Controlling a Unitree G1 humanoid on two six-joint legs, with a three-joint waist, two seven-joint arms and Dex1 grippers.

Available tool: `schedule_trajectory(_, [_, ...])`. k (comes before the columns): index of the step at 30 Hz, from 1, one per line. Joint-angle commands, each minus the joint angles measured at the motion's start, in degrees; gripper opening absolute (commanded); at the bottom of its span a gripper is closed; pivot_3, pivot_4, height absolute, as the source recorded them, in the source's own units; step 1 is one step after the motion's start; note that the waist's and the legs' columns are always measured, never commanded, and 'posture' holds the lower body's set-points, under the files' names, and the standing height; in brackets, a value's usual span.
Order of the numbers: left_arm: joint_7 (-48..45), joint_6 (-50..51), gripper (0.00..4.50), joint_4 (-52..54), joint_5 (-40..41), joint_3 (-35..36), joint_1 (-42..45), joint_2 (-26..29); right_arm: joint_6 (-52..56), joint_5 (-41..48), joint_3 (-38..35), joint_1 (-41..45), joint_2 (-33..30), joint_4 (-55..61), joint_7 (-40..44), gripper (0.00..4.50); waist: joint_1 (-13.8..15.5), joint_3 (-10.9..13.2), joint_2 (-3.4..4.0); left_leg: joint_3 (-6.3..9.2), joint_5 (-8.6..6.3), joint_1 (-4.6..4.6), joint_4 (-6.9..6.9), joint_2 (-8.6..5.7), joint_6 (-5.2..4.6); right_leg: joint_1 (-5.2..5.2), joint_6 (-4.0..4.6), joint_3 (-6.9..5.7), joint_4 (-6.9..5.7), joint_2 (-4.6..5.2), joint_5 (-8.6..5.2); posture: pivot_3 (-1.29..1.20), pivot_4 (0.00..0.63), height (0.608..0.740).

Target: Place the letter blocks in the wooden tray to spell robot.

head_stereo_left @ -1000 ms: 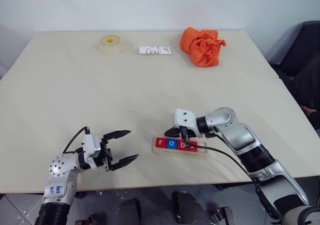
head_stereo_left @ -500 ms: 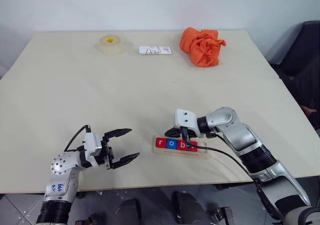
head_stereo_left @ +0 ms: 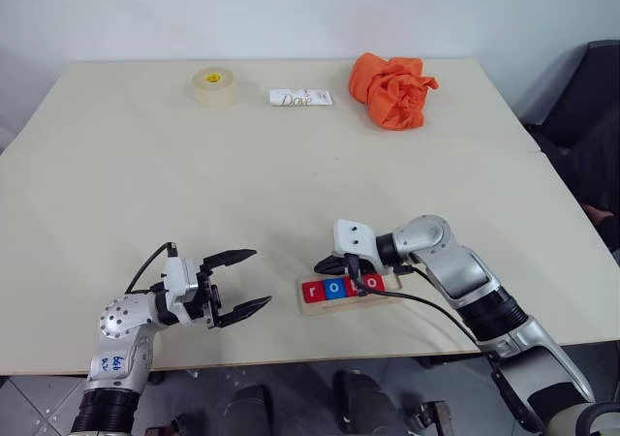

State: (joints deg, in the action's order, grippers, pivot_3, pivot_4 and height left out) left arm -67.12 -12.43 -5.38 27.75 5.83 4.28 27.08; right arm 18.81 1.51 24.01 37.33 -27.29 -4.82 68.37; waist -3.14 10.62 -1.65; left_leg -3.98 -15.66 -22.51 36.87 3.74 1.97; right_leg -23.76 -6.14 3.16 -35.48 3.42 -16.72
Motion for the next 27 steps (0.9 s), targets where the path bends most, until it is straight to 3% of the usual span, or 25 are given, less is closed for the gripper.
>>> schedule_trajectory(1, [-0.1, -0.7, 4.50, 0.3, 0.2, 0.4, 0.5, 0.1, 0.1, 0.3, -1.8, 0.6, -0.1, 1.2, -1.7, 0.03, 0.0, 0.0, 0.00, 0.00, 0.00, 0.00, 0.00, 0.00, 0.00, 0.00, 0.00, 0.00, 0.00, 0.00, 0.00, 0.00, 0.150, 0.740])
schedule_trajectory(9, [-0.4, -0.9, 4.50, -0.5, 0.2, 0.4, 1.1, 0.1, 3.0, 1.8, -7.2, 2.4, -1.0, 1.7, -6.2, 0.03, 0.0, 0.0, 0.00, 0.00, 0.00, 0.00, -0.01, 0.00, 0.01, -0.01, 0.02, 0.00, 0.01, 0.06, -0.01, 0.00, 0.150, 0.740])
schedule_trajectory(15, [-1.2, -0.9, 4.50, -0.8, 0.4, 0.3, 1.2, 0.2, 8.0, 3.8, -13.2, 0.3, -6.8, 4.6, -6.7, 0.03, 0.2, 0.0, 0.00, 0.01, -0.01, -0.02, -0.11, -0.01, 0.01, -0.02, 0.02, 0.00, 0.10, 0.11, -0.01, 0.00, 0.150, 0.740])
schedule_trajectory(19, [-2.7, -0.8, 4.50, -1.3, 0.8, 0.4, 1.3, 0.7, 14.9, 8.8, -19.9, -3.6, -11.2, 8.9, -6.6, 0.89, 0.4, 0.0, 0.00, 0.01, -0.01, -0.01, -0.31, -0.02, 0.01, -0.02, 0.02, -0.01, 0.25, 0.11, -0.01, 0.00, 0.150, 0.740])
schedule_trajectory(27, [-6.6, -0.5, 4.50, -3.9, 1.4, 0.6, 3.2, 1.9, 19.6, 13.5, -33.6, -15.4, -19.0, 14.9, -10.4, 3.58, 1.0, 0.0, 0.01, -0.11, -0.01, 0.01, -0.61, -0.04, 0.01, -0.03, 0.00, -0.01, 0.55, 0.00, 0.00, 0.00, 0.150, 0.740])
